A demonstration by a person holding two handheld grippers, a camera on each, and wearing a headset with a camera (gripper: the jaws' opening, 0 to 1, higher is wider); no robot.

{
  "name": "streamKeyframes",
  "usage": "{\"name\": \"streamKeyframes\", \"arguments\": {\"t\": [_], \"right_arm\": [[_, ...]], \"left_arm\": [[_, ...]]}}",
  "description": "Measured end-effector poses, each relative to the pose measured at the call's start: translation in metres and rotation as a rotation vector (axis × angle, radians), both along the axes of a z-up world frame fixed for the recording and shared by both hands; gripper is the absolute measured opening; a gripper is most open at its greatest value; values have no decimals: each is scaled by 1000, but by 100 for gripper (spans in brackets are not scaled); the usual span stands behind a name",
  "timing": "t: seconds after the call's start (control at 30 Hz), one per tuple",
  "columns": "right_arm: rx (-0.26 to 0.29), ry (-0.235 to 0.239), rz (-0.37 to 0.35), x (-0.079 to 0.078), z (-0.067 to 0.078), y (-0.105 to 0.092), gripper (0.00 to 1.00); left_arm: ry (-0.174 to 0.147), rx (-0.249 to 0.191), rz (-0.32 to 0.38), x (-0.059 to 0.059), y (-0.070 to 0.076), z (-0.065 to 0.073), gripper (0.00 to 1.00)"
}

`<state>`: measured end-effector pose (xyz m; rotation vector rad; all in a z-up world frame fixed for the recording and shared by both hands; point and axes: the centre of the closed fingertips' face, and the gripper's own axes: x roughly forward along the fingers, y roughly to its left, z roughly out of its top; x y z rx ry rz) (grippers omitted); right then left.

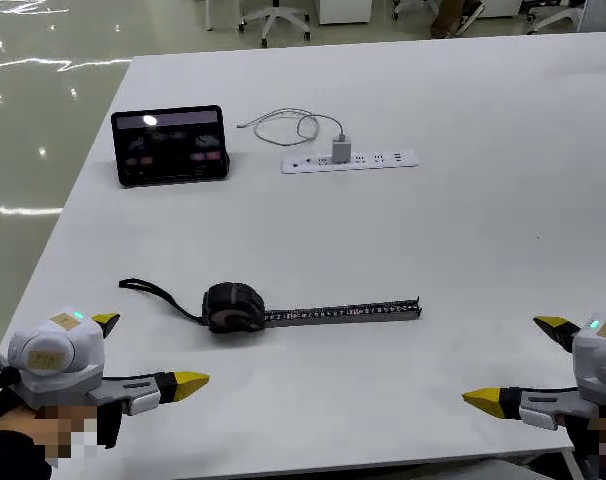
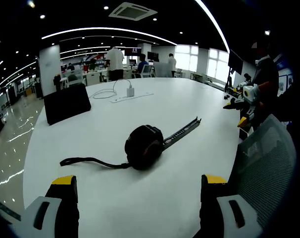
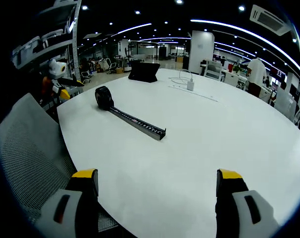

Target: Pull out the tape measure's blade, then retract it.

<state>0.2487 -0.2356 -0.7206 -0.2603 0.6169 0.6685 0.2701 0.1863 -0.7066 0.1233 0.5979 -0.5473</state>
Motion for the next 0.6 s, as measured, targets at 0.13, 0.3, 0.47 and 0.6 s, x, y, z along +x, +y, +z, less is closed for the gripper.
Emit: {"name": "streamKeyframes", "arguments": {"t": [0.13, 0.3, 0.47, 0.6], "right_arm": [[3, -1, -4, -8, 3, -4, 97], [-6, -11, 0, -10, 6, -11, 99], [8, 0, 4, -10, 6, -11, 100], [9, -4, 10, -11, 9, -9, 100]], "left_arm": [[-13, -6, -1, -4, -2, 3, 100], [-41, -23, 2, -13, 0, 1, 100], [-40, -44, 43, -22, 7, -2, 100], [-35, -40, 39, -25, 8, -1, 100]]}}
